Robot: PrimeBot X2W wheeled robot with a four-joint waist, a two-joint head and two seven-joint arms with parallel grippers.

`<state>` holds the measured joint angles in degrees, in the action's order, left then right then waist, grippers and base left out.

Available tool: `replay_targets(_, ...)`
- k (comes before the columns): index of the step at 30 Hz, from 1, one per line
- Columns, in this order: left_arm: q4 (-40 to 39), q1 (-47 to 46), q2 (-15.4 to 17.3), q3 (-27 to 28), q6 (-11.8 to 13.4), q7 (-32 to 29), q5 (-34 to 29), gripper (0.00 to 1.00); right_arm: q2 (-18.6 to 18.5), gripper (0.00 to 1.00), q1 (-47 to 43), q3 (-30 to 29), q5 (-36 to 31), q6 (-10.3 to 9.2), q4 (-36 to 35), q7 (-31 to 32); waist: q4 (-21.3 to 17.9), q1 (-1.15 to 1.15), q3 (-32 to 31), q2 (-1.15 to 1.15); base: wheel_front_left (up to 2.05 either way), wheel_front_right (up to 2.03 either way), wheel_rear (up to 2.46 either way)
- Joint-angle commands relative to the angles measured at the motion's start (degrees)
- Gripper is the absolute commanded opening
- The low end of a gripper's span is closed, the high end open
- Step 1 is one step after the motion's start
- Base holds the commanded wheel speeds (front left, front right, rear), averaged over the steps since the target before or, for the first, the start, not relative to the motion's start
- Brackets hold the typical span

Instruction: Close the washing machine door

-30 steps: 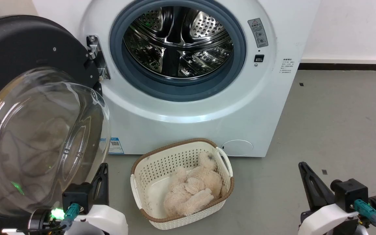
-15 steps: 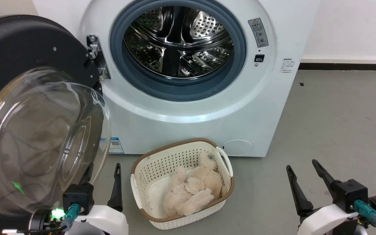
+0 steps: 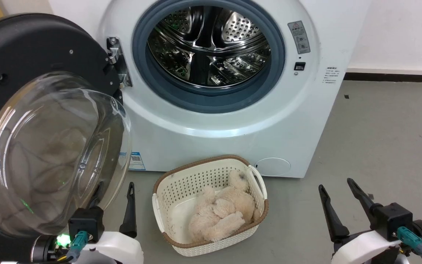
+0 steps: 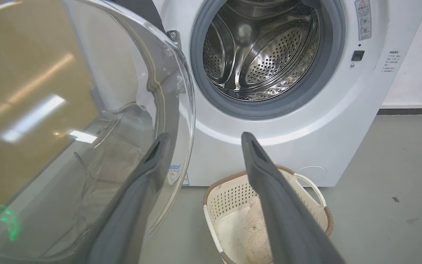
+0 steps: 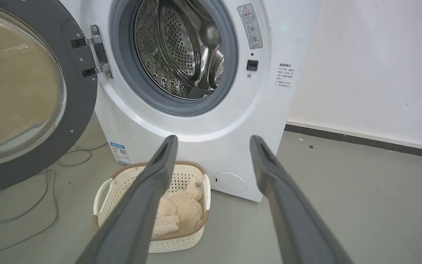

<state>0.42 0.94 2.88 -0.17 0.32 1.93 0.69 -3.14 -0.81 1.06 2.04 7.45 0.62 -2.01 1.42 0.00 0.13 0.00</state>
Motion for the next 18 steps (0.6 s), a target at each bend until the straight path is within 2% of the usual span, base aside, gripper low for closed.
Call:
replay_targets(1, 0.05, 0.42, 0.00, 0.19, 0.04, 0.75, 0.40, 1.00, 0.05, 1.00, 0.15, 0.36, 0.63, 0.01, 0.19, -0.68, 0.51, 0.00, 0.01, 0.00, 0.00, 0.00, 0.00)
replay_targets(18, -0.25, 1.00, 0.00, 0.55, 0.08, 2.79, 0.43, 1.00, 0.08, 1.00, 0.24, 1.98, 2.37, 0.01, 0.75, -2.72, 5.48, 0.00, -0.26, 0.00, 0.00, 0.00, 0.00)
